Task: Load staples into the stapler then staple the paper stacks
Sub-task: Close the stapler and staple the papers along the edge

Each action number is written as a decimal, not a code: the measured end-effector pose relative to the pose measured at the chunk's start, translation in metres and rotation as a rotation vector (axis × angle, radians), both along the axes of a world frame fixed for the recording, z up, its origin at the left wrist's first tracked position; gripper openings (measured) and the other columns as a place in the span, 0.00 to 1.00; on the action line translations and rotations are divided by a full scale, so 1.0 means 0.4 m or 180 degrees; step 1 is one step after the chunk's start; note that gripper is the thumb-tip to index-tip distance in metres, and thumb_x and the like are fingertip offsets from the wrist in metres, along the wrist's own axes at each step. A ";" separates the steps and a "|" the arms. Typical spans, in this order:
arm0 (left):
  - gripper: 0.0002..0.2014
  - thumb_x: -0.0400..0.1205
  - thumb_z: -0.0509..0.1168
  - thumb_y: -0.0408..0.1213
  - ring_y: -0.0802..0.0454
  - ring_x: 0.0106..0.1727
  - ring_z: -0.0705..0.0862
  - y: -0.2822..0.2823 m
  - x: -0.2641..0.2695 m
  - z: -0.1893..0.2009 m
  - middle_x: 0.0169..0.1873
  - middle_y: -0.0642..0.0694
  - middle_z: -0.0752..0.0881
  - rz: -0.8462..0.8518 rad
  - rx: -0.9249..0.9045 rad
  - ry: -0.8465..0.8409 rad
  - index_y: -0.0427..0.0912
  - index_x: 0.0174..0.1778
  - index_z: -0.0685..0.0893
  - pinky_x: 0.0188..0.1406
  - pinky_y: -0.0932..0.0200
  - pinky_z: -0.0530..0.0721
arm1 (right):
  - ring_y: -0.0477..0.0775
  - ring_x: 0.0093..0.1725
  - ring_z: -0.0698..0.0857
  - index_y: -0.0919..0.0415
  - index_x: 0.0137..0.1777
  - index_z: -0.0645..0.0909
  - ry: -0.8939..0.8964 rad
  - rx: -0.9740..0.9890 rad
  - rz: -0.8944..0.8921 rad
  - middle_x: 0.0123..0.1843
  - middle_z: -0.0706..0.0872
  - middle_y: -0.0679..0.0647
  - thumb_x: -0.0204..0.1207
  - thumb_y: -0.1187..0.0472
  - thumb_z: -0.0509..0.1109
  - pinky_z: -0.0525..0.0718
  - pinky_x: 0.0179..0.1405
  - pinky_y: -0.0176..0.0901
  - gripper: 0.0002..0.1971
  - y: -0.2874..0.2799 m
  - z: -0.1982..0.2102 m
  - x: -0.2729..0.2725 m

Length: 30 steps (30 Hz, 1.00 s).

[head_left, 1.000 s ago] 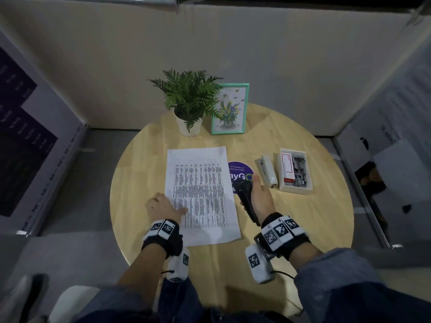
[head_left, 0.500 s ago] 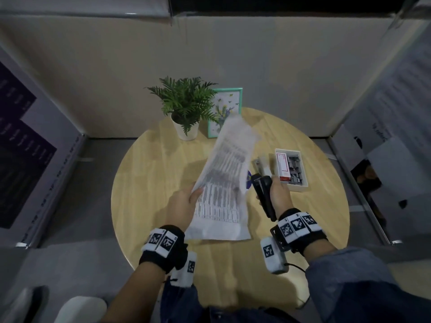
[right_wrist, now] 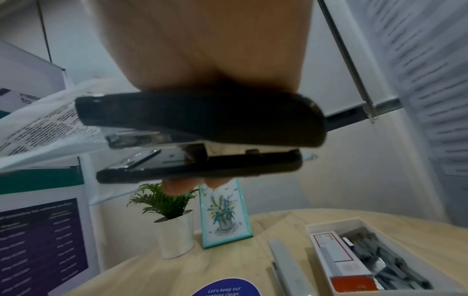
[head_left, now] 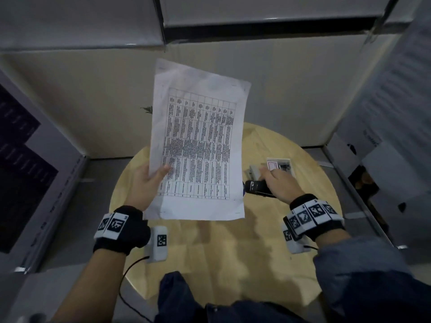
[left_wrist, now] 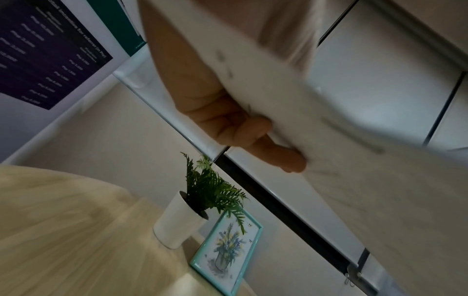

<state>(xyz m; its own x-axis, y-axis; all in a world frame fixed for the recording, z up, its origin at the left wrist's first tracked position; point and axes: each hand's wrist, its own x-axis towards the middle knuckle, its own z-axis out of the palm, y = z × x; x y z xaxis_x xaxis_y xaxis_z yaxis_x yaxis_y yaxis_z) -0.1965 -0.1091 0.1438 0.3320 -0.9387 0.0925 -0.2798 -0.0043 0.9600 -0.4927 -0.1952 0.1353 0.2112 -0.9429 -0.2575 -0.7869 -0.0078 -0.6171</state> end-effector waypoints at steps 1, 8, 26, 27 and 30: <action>0.08 0.83 0.63 0.35 0.71 0.47 0.87 -0.004 0.004 -0.001 0.40 0.68 0.90 0.0000 -0.0007 -0.0001 0.49 0.56 0.83 0.43 0.78 0.82 | 0.63 0.51 0.83 0.64 0.46 0.85 0.0008 -0.0007 0.0067 0.48 0.87 0.64 0.84 0.45 0.45 0.77 0.55 0.52 0.31 0.001 0.001 0.005; 0.11 0.82 0.64 0.34 0.67 0.46 0.88 -0.009 0.009 -0.005 0.46 0.54 0.89 -0.0037 -0.0047 -0.0037 0.38 0.60 0.83 0.42 0.73 0.84 | 0.61 0.40 0.81 0.55 0.25 0.73 -0.0305 0.0031 0.0297 0.31 0.80 0.55 0.85 0.47 0.47 0.72 0.44 0.47 0.28 0.014 -0.014 0.032; 0.09 0.82 0.63 0.34 0.68 0.45 0.88 -0.021 -0.021 0.037 0.39 0.65 0.91 -0.0205 -0.0081 -0.0172 0.51 0.54 0.84 0.43 0.74 0.82 | 0.54 0.33 0.73 0.60 0.31 0.68 -0.0742 0.0142 0.0375 0.31 0.74 0.58 0.85 0.55 0.51 0.67 0.37 0.48 0.20 0.016 -0.017 0.058; 0.10 0.83 0.63 0.33 0.69 0.46 0.88 -0.021 -0.022 0.037 0.39 0.65 0.91 -0.0217 -0.0090 -0.0175 0.49 0.56 0.84 0.43 0.75 0.82 | 0.54 0.32 0.72 0.60 0.31 0.67 -0.0732 0.0129 0.0367 0.30 0.73 0.56 0.85 0.55 0.51 0.66 0.36 0.48 0.20 0.017 -0.015 0.059; 0.12 0.83 0.63 0.32 0.72 0.46 0.87 -0.019 -0.029 0.040 0.45 0.59 0.88 -0.0238 -0.0150 -0.0149 0.39 0.62 0.83 0.42 0.78 0.81 | 0.55 0.31 0.70 0.61 0.32 0.67 -0.0679 0.0099 0.0326 0.28 0.70 0.57 0.85 0.55 0.50 0.65 0.36 0.48 0.20 0.015 -0.015 0.062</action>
<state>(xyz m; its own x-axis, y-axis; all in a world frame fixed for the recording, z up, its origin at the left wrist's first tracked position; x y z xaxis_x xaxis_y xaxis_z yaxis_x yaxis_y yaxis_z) -0.2082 -0.1167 0.1597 0.2555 -0.9550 0.1509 -0.3221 0.0631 0.9446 -0.4678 -0.1891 0.1291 0.3580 -0.9061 -0.2255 -0.6348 -0.0591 -0.7704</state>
